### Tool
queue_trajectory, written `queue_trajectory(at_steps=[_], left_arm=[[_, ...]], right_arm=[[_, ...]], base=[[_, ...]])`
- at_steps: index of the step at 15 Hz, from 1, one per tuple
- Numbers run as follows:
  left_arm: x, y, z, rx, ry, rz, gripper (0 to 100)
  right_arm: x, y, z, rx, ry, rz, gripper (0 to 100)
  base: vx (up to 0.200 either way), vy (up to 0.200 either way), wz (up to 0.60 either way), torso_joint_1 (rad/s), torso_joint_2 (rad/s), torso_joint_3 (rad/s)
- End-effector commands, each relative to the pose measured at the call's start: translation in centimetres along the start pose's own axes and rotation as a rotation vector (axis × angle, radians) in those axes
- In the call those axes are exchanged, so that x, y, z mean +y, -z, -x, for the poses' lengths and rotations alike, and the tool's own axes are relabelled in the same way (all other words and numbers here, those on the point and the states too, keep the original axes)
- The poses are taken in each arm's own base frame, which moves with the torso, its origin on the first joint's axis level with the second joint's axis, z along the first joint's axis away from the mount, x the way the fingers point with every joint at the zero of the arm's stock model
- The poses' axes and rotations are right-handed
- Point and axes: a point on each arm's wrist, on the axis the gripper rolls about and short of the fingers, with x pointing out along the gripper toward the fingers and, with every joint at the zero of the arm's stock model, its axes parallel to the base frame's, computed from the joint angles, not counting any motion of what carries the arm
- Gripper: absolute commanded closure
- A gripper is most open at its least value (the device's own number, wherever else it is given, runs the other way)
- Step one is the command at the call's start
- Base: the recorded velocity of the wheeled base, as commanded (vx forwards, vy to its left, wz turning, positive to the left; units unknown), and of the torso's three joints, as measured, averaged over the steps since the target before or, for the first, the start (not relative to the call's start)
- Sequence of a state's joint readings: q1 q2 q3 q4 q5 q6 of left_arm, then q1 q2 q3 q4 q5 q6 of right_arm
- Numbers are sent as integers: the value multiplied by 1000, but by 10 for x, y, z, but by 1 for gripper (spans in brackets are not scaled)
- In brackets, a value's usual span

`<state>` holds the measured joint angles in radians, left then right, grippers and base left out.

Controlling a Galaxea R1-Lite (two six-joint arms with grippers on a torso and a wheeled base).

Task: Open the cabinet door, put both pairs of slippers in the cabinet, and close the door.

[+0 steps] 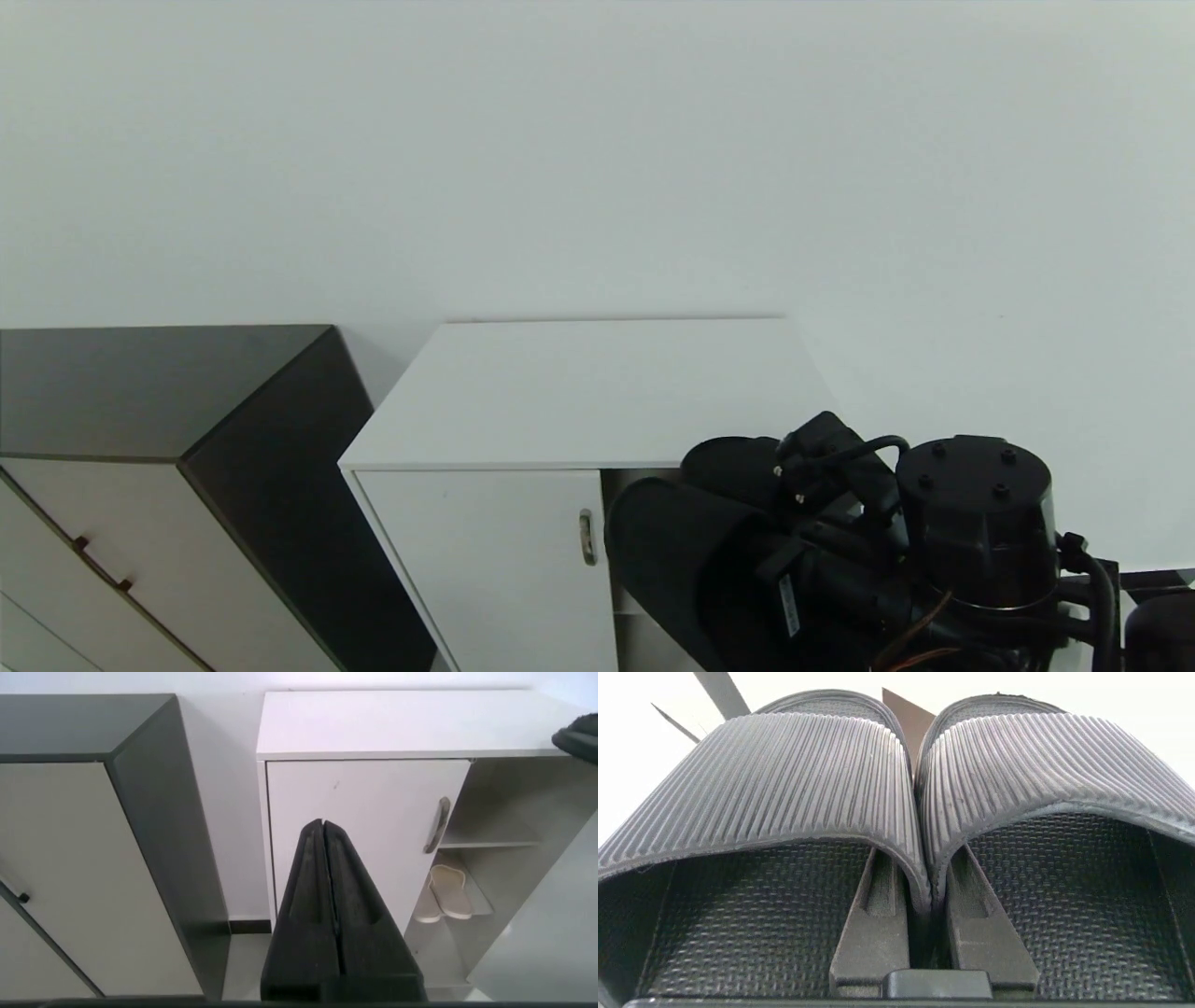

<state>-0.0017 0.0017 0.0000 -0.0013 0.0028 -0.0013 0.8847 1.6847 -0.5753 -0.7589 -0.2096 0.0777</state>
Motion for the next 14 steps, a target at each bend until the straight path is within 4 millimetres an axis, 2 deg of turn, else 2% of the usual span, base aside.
queue_trajectory(at_steps=[1,3,6,14], left_arm=[[0,0,0,0,0,0,100],[0,0,0,0,0,0,100],[0,0,0,0,0,0,100],[0,0,0,0,0,0,100]], right_arm=[[3,4,1,13,-9,6,100],[3,5,1,16,-12,9,100],[3,5,2,14,-10,10,100],[3,6,1,22,-10,12,100]], base=[[0,0,0,0,0,0],[0,0,0,-28,47,33],[0,0,0,-149,344,190],[0,0,0,-220,530,300]])
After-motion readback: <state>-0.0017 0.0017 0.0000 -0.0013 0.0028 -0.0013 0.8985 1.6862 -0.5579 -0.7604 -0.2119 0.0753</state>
